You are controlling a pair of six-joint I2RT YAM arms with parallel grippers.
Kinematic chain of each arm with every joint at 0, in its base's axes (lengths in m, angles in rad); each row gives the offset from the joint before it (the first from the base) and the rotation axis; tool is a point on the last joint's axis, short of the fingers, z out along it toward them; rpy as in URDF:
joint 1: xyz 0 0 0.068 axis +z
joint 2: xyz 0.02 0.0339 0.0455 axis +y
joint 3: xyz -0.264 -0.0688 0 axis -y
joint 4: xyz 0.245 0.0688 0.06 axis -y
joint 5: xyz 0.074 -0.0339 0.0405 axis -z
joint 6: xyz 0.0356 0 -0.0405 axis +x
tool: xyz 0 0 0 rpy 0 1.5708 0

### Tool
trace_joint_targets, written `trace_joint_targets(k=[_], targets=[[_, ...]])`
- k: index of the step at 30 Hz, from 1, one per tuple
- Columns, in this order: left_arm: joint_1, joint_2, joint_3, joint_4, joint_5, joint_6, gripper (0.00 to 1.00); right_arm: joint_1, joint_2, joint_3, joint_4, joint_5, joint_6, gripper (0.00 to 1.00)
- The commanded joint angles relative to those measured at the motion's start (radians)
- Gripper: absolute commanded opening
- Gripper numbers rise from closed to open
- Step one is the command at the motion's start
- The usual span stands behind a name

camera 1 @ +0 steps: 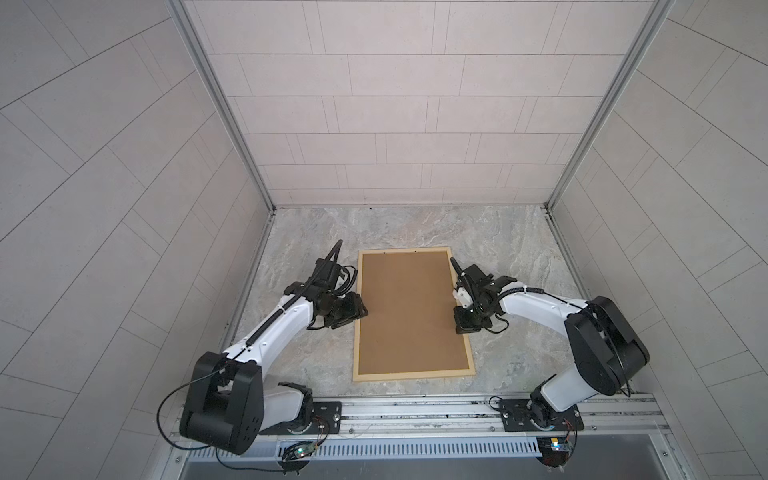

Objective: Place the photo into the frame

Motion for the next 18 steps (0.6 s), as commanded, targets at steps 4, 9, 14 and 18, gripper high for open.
trace_joint_targets(k=[4, 9, 14, 18], targets=[[-0.004, -0.013, 0.006, -0.028, -0.015, 0.010, 0.59, 0.019, -0.005, 0.035, -0.092, 0.043, -0.024, 0.00], [-0.006, -0.039, 0.002, -0.050, -0.033, 0.005, 0.58, 0.019, -0.088, 0.075, -0.127, 0.036, -0.025, 0.00], [-0.005, -0.040, -0.012, -0.083, -0.022, 0.007, 0.54, 0.021, -0.142, 0.056, -0.111, 0.015, -0.015, 0.00], [-0.005, -0.028, -0.024, -0.095, -0.010, 0.001, 0.45, 0.031, -0.173, 0.006, -0.066, 0.025, -0.001, 0.00]])
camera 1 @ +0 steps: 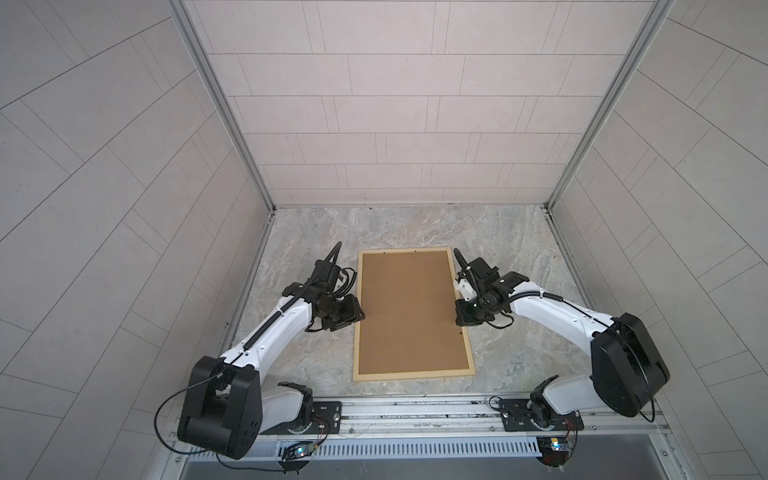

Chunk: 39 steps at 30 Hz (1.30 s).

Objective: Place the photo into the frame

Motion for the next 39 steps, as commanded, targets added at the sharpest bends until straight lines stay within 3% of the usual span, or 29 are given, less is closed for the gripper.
trace_joint_targets(k=[1, 9, 20, 26, 39], targets=[[-0.005, 0.005, -0.015, -0.049, -0.002, -0.003, 0.42, 0.020, -0.027, -0.040, 0.013, 0.015, 0.016, 0.00], [-0.005, 0.044, 0.009, -0.068, -0.096, -0.011, 0.34, 0.034, -0.051, -0.011, 0.071, 0.024, 0.009, 0.00], [-0.008, 0.068, -0.014, -0.064, -0.201, -0.039, 0.13, 0.038, -0.081, -0.048, 0.212, -0.018, 0.033, 0.00], [-0.011, 0.014, -0.047, -0.074, -0.230, -0.059, 0.13, 0.037, -0.062, -0.043, 0.210, -0.028, 0.007, 0.00], [-0.064, 0.063, -0.067, -0.048, -0.211, -0.068, 0.12, 0.038, 0.036, 0.005, 0.247, -0.065, 0.017, 0.00]])
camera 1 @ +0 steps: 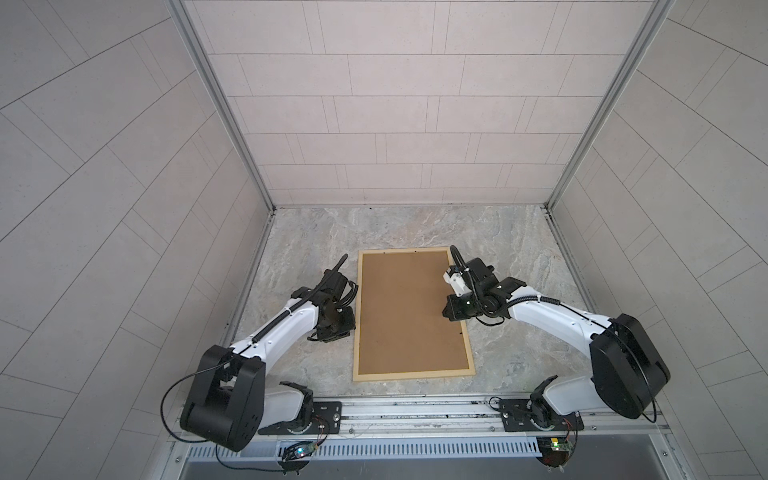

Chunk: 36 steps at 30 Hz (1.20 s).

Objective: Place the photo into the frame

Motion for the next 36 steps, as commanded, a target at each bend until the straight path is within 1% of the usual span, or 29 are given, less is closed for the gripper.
trace_joint_targets(k=[1, 4, 6, 9, 15, 17, 19, 22, 26, 30, 36], targets=[[-0.009, 0.030, -0.009, 0.004, 0.011, -0.002, 0.12, 0.006, 0.020, 0.027, 0.004, -0.006, -0.007, 0.00], [-0.033, 0.068, 0.002, 0.014, 0.035, 0.014, 0.12, 0.006, 0.044, 0.033, 0.008, -0.019, -0.010, 0.00], [-0.073, 0.083, 0.004, 0.016, 0.047, 0.015, 0.12, 0.009, 0.057, 0.033, 0.009, -0.028, -0.011, 0.00], [-0.114, 0.102, 0.006, 0.020, 0.037, 0.001, 0.10, 0.019, 0.069, 0.019, 0.027, -0.023, -0.008, 0.00], [-0.115, 0.136, 0.018, 0.019, 0.017, 0.001, 0.09, 0.026, 0.096, 0.006, 0.048, -0.039, -0.003, 0.00], [-0.115, 0.141, 0.019, 0.016, 0.026, 0.004, 0.06, 0.026, 0.095, -0.002, 0.055, -0.039, -0.002, 0.00], [-0.118, 0.112, 0.021, 0.014, 0.027, -0.005, 0.06, 0.027, 0.096, -0.009, 0.059, -0.038, 0.001, 0.00], [-0.121, 0.082, 0.046, -0.035, 0.012, 0.000, 0.06, 0.027, 0.097, -0.021, 0.074, -0.038, 0.005, 0.00], [-0.140, 0.049, 0.054, -0.077, -0.028, -0.008, 0.06, 0.030, 0.117, -0.024, 0.085, -0.040, 0.006, 0.00], [-0.163, 0.059, 0.040, -0.048, 0.008, -0.025, 0.06, 0.034, 0.128, -0.026, 0.097, -0.044, 0.010, 0.00], [-0.178, 0.087, 0.032, -0.020, 0.015, -0.022, 0.06, 0.038, 0.130, -0.027, 0.095, -0.042, 0.010, 0.00]])
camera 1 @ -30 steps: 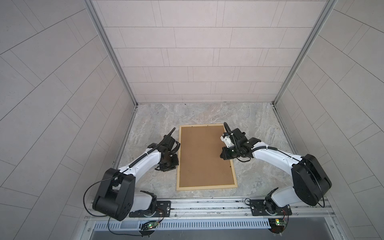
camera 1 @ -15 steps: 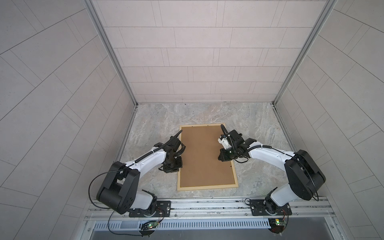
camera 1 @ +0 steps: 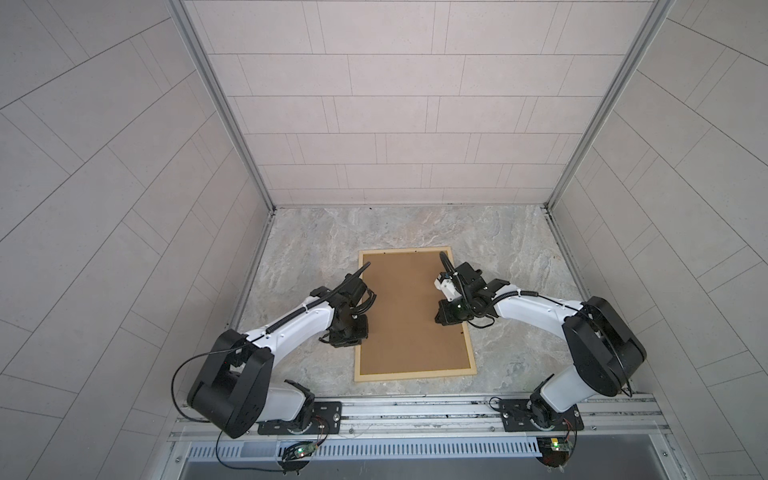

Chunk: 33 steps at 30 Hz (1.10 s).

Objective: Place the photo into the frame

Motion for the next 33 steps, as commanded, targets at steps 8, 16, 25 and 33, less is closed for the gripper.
trace_joint_targets(k=[8, 16, 25, 33], targets=[[-0.005, 0.035, -0.001, 0.015, -0.019, 0.000, 0.06, 0.006, 0.000, -0.029, 0.008, 0.009, 0.007, 0.00], [-0.005, 0.034, -0.021, 0.022, -0.015, -0.006, 0.06, 0.006, 0.007, -0.032, 0.014, 0.005, 0.006, 0.00], [-0.005, 0.064, -0.047, 0.071, 0.058, -0.011, 0.06, 0.006, 0.013, -0.035, 0.019, 0.005, 0.008, 0.00], [-0.012, 0.088, -0.090, 0.096, 0.070, -0.024, 0.06, 0.006, 0.018, -0.035, 0.022, 0.004, 0.009, 0.00]])
